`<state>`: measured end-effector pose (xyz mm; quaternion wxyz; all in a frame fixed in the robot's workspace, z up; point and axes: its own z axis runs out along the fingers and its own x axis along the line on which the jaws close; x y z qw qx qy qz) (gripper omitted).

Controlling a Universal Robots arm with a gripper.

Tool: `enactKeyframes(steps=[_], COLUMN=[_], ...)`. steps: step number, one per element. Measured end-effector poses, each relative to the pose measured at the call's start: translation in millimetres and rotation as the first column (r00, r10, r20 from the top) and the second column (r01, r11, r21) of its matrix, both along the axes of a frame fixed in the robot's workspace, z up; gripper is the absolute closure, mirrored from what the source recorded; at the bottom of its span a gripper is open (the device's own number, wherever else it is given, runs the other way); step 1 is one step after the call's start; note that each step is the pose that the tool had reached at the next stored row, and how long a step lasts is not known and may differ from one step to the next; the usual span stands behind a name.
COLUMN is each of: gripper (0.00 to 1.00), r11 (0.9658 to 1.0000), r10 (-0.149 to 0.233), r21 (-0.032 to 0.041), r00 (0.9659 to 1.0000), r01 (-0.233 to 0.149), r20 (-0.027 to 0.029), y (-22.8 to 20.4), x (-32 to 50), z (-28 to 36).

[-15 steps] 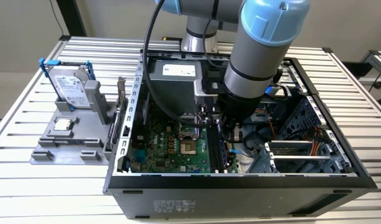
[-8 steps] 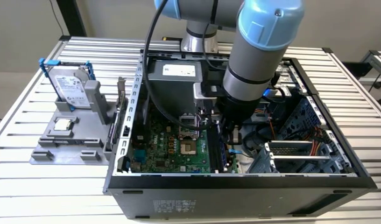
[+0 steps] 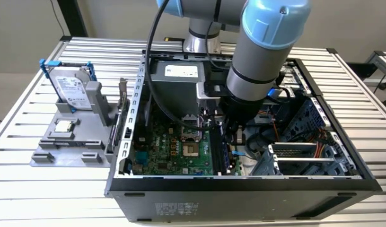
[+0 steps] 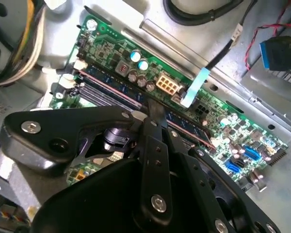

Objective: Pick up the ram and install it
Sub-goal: 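Press down the ram until it locks into place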

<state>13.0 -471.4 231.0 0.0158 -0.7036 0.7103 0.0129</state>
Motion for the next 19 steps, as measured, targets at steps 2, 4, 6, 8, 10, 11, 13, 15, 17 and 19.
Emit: enactKeyframes(steps=[2, 4, 6, 8, 10, 11, 13, 15, 17, 19], gripper=[1.0, 1.0, 1.0, 1.0, 1.0, 1.0, 1.0, 1.0, 1.0, 1.0], r11=[1.0, 1.0, 1.0, 1.0, 1.0, 1.0, 1.0, 1.0, 1.0, 1.0], r10=[0.0, 0.0, 0.0, 0.0, 0.0, 0.0, 0.0, 0.0, 0.0, 0.0], r21=[0.0002, -0.0002, -0.0004, -0.0003, -0.0006, -0.0006, -0.0011, -0.0024, -0.0032, -0.0043], r00=[1.0, 1.0, 1.0, 1.0, 1.0, 1.0, 1.0, 1.0, 1.0, 1.0], r01=[0.0, 0.0, 0.0, 0.0, 0.0, 0.0, 0.0, 0.0, 0.0, 0.0], r20=[-0.0001, -0.0001, -0.0002, -0.0001, -0.0002, -0.0002, -0.0002, -0.0008, -0.0013, -0.0015], y=[0.1, 0.2, 0.5, 0.8, 0.9, 1.0, 1.1, 1.1, 1.1, 1.2], x=[0.0, -0.1, 0.0, -0.1, -0.1, -0.1, -0.1, -0.1, -0.1, -0.1], z=[8.9, 17.5, 24.5, 29.8, 34.9, 37.2, 41.1, 44.2, 46.0, 48.9])
